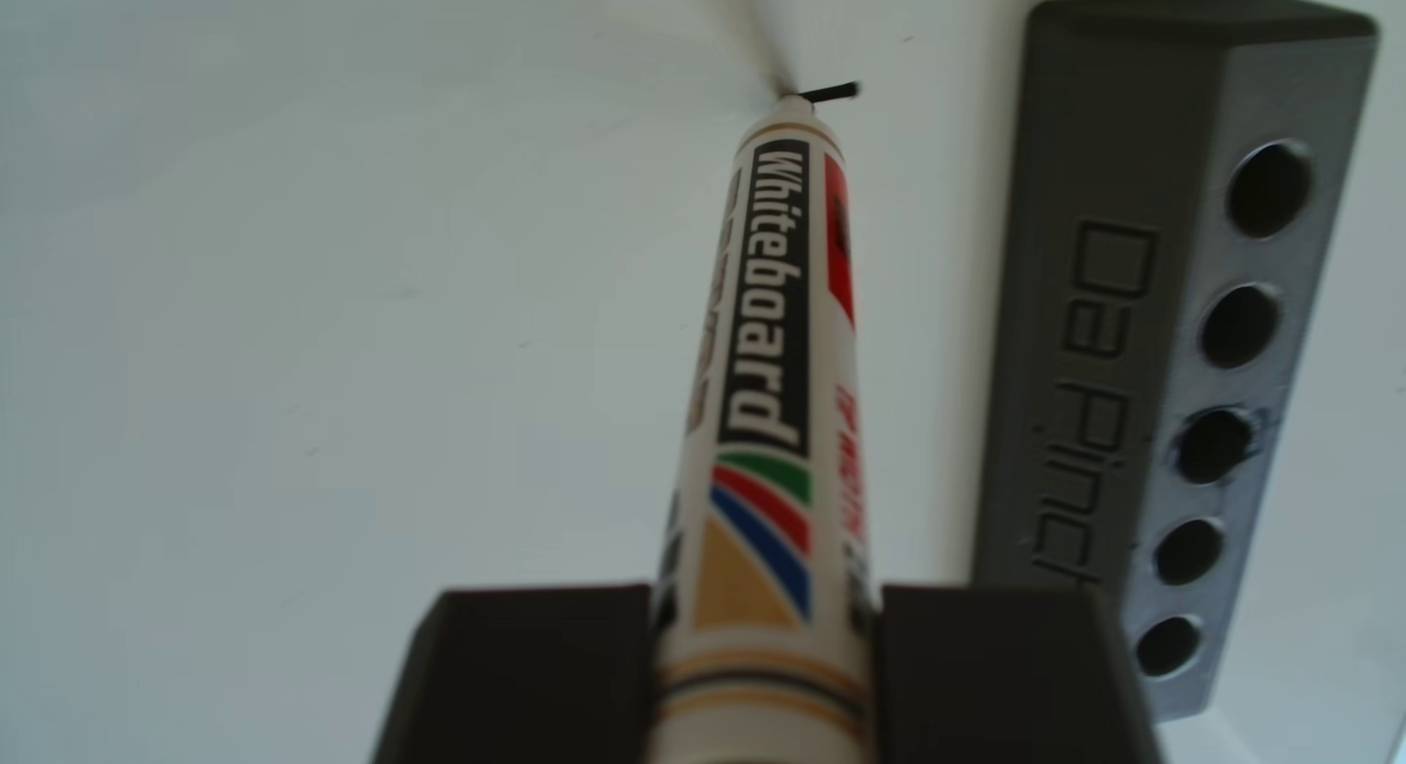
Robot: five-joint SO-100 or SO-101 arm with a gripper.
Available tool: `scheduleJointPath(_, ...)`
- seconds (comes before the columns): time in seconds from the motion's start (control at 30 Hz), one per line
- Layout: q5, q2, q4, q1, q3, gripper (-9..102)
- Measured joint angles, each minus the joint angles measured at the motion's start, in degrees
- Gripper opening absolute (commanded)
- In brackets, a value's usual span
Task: Draw a face
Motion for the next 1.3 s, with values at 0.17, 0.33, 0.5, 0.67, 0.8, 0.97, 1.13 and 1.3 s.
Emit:
scheduleJointPath(0.17,0.0,1.1,1.9,0.0,0.1,-1)
scheduleJointPath(0.33,0.1,1.5,2.9,0.0,0.1,-1)
scheduleJointPath(0.5,0.3,3.6,3.0,1.7,0.3,-1)
scheduleJointPath(0.67,-2.4,4.8,2.4,7.3,-2.2,-1)
scheduleJointPath(0.8,-4.9,4.8,-1.1,11.9,-2.7,-1)
scheduleJointPath(0.97,-7.0,3.2,-2.1,15.6,-2.8,-1)
scheduleJointPath(1.13,-7.0,0.8,-2.2,17.6,-2.8,-1)
scheduleJointPath(1.3,-7.0,-1.6,-2.3,18.5,-2.8,-1)
